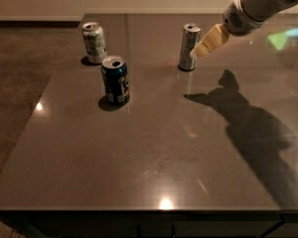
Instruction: Move redbull can near pepsi can
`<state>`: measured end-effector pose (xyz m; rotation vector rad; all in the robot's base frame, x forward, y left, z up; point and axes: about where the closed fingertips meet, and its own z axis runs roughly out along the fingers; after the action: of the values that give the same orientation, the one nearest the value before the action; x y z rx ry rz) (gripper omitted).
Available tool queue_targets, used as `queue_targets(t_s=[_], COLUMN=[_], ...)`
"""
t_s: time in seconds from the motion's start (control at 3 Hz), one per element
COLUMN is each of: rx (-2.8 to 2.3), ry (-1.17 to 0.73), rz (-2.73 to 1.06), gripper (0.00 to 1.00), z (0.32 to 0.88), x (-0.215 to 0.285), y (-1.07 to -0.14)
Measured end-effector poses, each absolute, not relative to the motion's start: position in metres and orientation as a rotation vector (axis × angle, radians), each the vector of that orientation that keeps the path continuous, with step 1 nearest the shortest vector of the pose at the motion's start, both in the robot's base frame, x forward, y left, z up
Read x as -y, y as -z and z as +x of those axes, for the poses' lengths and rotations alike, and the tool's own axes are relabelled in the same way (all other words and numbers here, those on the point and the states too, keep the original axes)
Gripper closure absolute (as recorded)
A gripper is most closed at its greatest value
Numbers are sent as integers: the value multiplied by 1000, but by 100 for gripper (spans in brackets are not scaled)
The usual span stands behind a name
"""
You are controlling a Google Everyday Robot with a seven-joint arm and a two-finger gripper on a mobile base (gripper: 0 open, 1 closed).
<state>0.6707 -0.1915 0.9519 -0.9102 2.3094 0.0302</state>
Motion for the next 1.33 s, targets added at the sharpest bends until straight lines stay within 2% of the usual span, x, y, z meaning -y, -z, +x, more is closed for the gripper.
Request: queue_targets(t_s=[1.0, 1.33], rx=[-2273, -2264], ry=[-123, -157], rz=[-777, -778], gripper=[0, 17], z=[738, 745], x=[159, 149], y=[-935, -930])
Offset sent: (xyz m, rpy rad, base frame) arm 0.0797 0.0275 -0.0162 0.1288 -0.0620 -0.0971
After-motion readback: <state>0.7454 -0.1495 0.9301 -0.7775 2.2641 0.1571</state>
